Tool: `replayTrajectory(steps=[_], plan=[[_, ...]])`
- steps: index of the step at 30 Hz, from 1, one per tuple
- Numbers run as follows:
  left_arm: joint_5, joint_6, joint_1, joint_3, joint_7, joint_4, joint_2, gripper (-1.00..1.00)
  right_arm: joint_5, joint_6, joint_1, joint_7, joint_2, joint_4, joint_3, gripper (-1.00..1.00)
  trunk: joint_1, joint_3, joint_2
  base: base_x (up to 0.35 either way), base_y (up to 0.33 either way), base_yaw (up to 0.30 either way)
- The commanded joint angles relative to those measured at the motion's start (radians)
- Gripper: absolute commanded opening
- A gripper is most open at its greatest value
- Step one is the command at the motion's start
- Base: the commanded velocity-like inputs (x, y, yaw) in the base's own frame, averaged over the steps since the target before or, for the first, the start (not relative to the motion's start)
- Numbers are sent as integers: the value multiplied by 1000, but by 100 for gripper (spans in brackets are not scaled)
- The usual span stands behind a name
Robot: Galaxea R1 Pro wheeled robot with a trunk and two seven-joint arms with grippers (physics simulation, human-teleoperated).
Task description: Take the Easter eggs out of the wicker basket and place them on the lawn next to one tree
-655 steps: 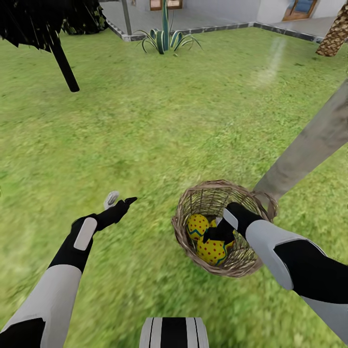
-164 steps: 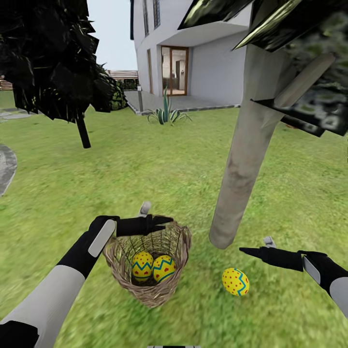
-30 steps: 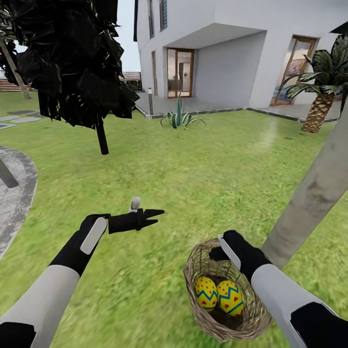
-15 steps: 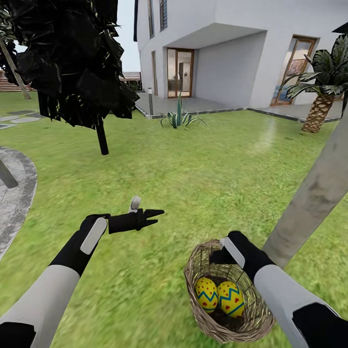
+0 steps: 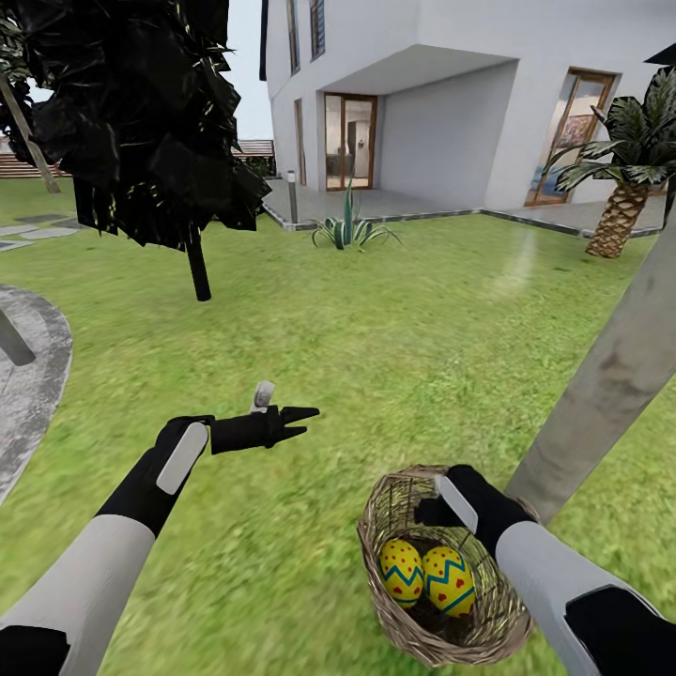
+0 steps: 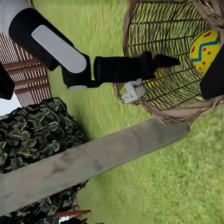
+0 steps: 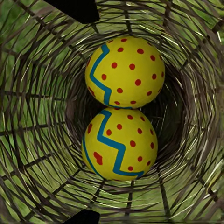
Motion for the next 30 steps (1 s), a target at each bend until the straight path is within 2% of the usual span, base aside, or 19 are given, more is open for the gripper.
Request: replayTrajectory(steps=[1,3,5,7,9,16,30], plan=[[1,4,-1,-2,-2,0,0,100,2,-10,-1,-7,-1,1,8,100,0,-1,0,0,0,0],[1,4,-1,-2,-2,0,0,100,35,-31,0,-7,0,6,8,100,0,-1,0,0,0,0],[1,4,-1,-2,-2,0,0,100,85,-67,0,-7,0,20,7,100,0,-1,0,0,0,0],[1,4,-1,-2,-2,0,-1,100,99,-81,0,-5,0,29,7,100,0,-1,0,0,0,0],[2,4,-1,-2,-3,0,0,100,105,-88,0,-4,-1,34,7,100,0,-1,0,0,0,0],[1,4,-1,-2,-2,0,-1,100,104,-92,0,24,-8,38,7,100,27,-23,-49,0,0,0],[1,4,-1,-2,-2,0,0,100,108,-93,0,27,-10,50,6,100,80,-67,-147,0,0,0]])
